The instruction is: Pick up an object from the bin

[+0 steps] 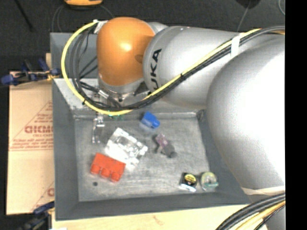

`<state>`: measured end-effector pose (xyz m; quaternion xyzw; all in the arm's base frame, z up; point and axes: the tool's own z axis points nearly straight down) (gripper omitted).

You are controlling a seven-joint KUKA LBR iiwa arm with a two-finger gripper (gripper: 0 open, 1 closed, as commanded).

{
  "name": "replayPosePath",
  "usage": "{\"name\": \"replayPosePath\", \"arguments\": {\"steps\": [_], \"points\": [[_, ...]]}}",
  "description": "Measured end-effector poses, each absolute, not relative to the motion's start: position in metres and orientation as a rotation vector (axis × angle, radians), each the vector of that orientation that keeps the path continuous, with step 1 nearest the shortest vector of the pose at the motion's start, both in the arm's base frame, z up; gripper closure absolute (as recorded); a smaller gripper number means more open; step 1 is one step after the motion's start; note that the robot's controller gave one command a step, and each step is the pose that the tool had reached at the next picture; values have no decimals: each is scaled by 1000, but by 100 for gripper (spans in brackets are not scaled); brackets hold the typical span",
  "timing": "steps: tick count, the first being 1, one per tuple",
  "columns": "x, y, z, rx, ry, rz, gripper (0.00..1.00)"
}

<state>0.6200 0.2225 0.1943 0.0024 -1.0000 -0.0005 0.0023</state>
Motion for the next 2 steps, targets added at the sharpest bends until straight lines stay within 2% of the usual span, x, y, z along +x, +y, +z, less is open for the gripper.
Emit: {"name": "replayPosePath", "arguments": {"steps": [1,2], "points": [[595,182,94,228,-3149,-11,0],[570,172,87,467,-3119,-8,0]]}}
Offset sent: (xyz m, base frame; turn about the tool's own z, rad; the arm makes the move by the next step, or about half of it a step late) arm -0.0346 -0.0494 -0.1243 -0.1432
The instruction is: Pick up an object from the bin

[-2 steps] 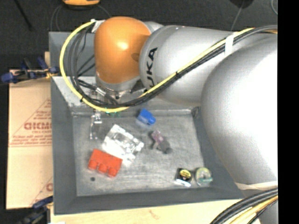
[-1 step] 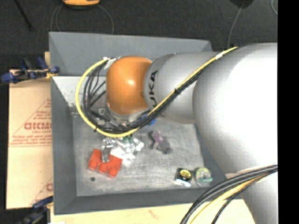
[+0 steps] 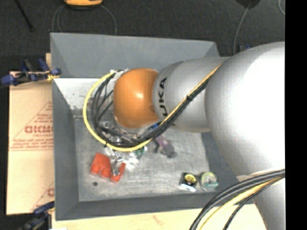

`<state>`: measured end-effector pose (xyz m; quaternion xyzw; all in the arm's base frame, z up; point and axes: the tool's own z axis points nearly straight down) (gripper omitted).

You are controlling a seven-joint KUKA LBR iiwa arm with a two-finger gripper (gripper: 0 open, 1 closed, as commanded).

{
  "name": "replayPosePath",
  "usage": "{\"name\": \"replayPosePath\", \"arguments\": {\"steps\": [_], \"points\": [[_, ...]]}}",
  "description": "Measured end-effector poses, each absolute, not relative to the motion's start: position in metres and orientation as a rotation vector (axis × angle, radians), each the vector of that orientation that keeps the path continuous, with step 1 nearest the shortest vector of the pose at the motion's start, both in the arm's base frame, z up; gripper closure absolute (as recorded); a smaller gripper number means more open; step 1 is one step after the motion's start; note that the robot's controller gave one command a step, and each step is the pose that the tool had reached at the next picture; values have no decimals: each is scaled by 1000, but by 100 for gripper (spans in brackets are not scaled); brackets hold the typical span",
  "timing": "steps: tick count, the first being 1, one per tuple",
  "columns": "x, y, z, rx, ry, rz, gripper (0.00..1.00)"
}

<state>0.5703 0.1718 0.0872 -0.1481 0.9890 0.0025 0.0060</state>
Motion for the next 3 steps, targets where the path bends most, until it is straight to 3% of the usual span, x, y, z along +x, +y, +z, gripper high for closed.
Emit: {"name": "replayPosePath", "arguments": {"steps": [1,2,3], "points": [[552,187,86,-662,3043,2,0],[546,205,74,-812,3020,2,0],[513,151,76,-1024,2957,1,0]]}}
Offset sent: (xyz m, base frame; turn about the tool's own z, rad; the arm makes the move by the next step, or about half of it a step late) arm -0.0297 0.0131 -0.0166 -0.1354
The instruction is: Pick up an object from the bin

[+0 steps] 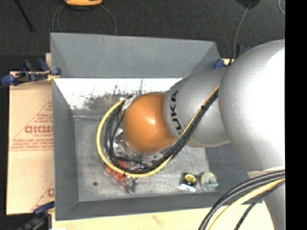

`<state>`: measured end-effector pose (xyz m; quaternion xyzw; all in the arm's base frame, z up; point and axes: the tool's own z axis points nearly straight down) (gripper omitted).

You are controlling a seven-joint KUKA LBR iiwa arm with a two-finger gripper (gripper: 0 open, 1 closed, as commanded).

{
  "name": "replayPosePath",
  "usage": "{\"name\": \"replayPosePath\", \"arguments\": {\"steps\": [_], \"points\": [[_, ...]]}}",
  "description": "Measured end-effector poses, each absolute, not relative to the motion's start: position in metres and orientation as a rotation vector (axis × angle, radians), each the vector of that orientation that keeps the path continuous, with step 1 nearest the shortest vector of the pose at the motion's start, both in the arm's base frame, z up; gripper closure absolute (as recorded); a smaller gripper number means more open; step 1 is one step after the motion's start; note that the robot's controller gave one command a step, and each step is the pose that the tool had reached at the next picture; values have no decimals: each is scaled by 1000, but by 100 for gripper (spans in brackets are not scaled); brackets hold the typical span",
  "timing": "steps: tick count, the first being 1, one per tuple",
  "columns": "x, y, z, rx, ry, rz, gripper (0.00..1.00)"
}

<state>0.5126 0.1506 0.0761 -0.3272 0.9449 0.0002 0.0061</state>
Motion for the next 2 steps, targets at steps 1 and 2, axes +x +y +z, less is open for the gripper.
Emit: {"name": "replayPosePath", "arguments": {"steps": [1,2], "points": [[513,152,76,-1018,2958,4,100],[508,136,234,-1144,2914,-3,100]]}}
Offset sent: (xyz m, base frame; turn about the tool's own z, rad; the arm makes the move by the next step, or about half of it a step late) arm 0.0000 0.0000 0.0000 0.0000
